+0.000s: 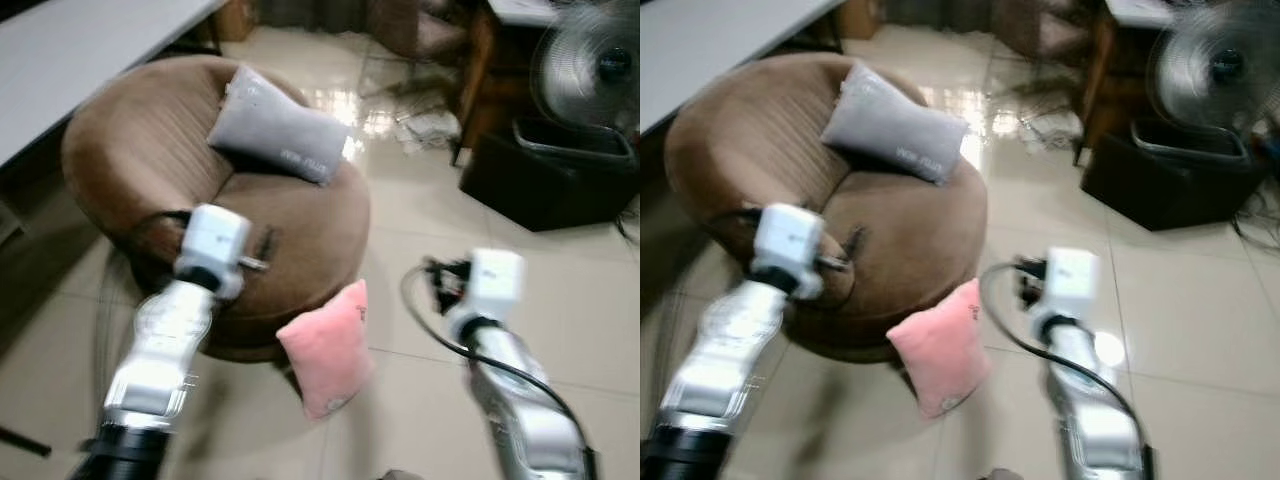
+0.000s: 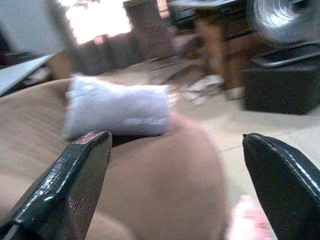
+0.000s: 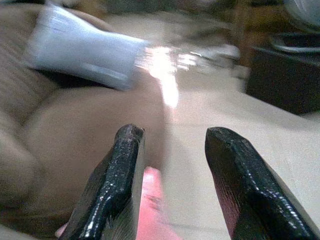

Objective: Move the pillow to the sofa from floor

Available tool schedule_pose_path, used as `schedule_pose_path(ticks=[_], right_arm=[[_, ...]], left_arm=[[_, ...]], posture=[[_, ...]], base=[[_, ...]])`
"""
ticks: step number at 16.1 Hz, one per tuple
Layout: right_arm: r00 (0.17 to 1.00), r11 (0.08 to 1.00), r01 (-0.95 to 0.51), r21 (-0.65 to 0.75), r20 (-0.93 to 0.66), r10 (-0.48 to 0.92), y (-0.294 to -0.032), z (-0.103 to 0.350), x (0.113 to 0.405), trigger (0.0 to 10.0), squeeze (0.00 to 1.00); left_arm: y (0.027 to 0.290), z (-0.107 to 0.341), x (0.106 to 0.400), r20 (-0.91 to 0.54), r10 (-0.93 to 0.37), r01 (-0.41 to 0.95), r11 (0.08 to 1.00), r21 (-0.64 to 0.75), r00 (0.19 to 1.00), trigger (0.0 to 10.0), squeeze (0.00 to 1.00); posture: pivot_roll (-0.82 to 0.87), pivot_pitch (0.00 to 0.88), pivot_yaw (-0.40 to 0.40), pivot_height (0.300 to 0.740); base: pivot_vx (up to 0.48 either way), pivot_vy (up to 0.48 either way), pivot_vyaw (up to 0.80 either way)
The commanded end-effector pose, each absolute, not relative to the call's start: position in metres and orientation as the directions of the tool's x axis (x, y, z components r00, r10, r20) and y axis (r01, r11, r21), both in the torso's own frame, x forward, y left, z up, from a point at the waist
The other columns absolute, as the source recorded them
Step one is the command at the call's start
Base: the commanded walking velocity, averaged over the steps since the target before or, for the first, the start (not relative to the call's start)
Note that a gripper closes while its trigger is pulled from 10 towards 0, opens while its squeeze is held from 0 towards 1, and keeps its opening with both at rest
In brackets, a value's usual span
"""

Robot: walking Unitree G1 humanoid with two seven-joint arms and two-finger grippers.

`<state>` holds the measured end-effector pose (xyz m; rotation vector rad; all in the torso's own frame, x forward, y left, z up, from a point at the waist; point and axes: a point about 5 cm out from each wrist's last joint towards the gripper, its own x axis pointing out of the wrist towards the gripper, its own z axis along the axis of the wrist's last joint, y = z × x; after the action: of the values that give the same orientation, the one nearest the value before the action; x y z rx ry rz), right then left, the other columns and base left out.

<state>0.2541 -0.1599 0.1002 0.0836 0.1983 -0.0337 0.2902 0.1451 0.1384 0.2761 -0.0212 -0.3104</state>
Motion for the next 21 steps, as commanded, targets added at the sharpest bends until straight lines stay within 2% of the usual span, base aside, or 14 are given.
schedule_pose_path(ticks=[1,9,12,21], right_arm=[[0.984,0.995,0.03,0.092,-0.179,-0.013,-0.1538,0.1055,0.2558,10.0,0.0],[0.984,0.996,0.029,0.086,-0.179,-0.013,-0.1538,0.106,0.2562,10.0,0.0],[0.986,0.999,0.016,0.031,-0.166,-0.01,-0.1551,0.1066,0.2553,10.0,0.0],[0.986,1.0,0.003,0.006,-0.165,-0.002,-0.1556,0.1071,0.2549,10.0,0.0]], left_arm=[[0.1542,0.1405,0.291,-0.02,-0.284,0.277,0.916,0.291,0.959,10.0,0.0],[0.1538,0.1407,0.2929,-0.005,-0.283,0.274,0.924,0.268,0.959,10.0,0.0],[0.1558,0.1358,0.2934,0.003,-0.267,0.26,0.94,0.219,0.964,10.0,0.0],[0.1528,0.1352,0.2945,0.013,-0.274,0.266,0.942,0.203,0.962,10.0,0.0]], posture=[[-0.04,0.029,0.046,0.74],[-0.04,0.034,0.047,0.74],[-0.05,0.037,0.046,0.74],[-0.06,0.041,0.038,0.74]], base=[[0.0,0.428,-0.8],[0.0,0.43,-0.8],[0.0,0.0,-0.68],[0.352,0.0,0.0]])
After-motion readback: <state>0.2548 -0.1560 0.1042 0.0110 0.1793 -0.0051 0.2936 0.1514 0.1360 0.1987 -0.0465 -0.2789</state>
